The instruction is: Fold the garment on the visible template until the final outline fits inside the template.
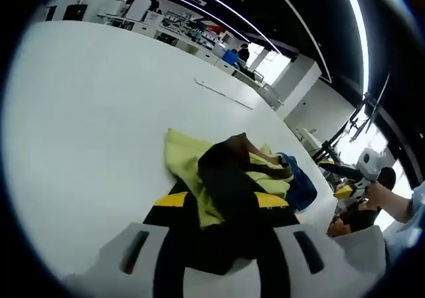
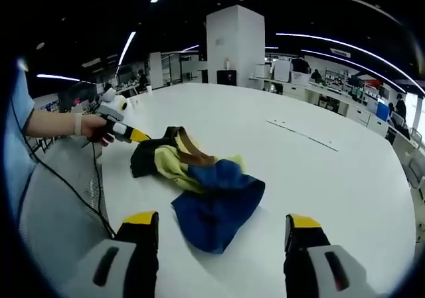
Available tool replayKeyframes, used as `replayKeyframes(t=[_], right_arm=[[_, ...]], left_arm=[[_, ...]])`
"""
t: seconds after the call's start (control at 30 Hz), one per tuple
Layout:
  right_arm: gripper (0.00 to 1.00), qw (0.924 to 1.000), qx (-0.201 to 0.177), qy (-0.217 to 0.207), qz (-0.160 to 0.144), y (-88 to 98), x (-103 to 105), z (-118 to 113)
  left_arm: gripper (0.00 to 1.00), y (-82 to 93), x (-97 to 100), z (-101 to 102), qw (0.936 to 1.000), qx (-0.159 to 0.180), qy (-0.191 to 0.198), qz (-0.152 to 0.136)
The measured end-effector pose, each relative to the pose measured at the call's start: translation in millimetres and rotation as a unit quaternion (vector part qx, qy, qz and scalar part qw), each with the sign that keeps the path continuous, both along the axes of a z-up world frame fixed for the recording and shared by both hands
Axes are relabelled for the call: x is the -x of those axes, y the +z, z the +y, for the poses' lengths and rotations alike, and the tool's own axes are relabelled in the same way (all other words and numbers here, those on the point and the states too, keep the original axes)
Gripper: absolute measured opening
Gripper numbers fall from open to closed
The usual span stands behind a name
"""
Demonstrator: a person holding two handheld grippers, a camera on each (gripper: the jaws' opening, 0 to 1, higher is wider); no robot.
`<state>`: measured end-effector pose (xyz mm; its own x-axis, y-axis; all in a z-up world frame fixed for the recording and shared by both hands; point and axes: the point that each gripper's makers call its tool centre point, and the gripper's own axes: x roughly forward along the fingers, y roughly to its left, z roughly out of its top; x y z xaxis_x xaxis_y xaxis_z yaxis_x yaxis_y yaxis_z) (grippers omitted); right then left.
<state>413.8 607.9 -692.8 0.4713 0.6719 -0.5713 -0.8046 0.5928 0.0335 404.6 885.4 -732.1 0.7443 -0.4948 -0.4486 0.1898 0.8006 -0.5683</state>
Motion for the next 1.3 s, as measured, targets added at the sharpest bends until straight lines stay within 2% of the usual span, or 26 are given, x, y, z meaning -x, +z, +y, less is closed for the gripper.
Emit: replayKeyframes(t=[0.17,0.33,0.53,0.57,0.73,1.1,1.17,1.23,1.3], right_arm=[[0.76,1.0,0.004,0.0,0.005,-5.1,4.1,-0.4],[0.76,0.9999,0.006,0.004,0.008,-7.2,7.0,2.8],[0.75,0.9999,0.005,0.008,0.009,-7.1,7.6,5.9],[0.74,0.9999,0.005,0.009,0.009,-7.2,7.6,6.5],[0.64,0.9999,0.01,0.014,0.003,-8.5,3.6,11.3],[0.59,0.9996,0.015,0.022,-0.008,-11.5,-6.4,24.3],[0.54,0.9993,0.023,0.025,-0.015,-12.7,-7.8,25.1],[0.46,0.9979,0.044,0.03,-0.037,-13.2,-12.4,23.2],[0.43,0.9967,0.055,0.036,-0.047,-13.2,-14.6,24.0]], left_arm=[[0.24,0.3,-0.4,-3.6,0.9986,0.048,0.014,0.015],[0.21,-2.7,-1.0,-4.4,0.9977,0.062,0.02,0.021],[0.01,-0.9,0.9,-6.5,0.9968,0.074,0.02,0.025],[0.0,-0.1,1.5,-7.2,0.9963,0.079,0.02,0.028],[0.0,2.7,0.9,-5.5,0.9952,0.088,0.031,0.03],[0.0,11.4,8.7,-0.5,0.9965,0.077,0.02,0.024],[0.0,13.1,10.1,1.4,0.9964,0.079,0.021,0.023],[0.0,16.2,11.3,2.5,0.996,0.084,0.023,0.021],[0.0,18.4,12.9,3.6,0.9964,0.081,0.021,0.018]])
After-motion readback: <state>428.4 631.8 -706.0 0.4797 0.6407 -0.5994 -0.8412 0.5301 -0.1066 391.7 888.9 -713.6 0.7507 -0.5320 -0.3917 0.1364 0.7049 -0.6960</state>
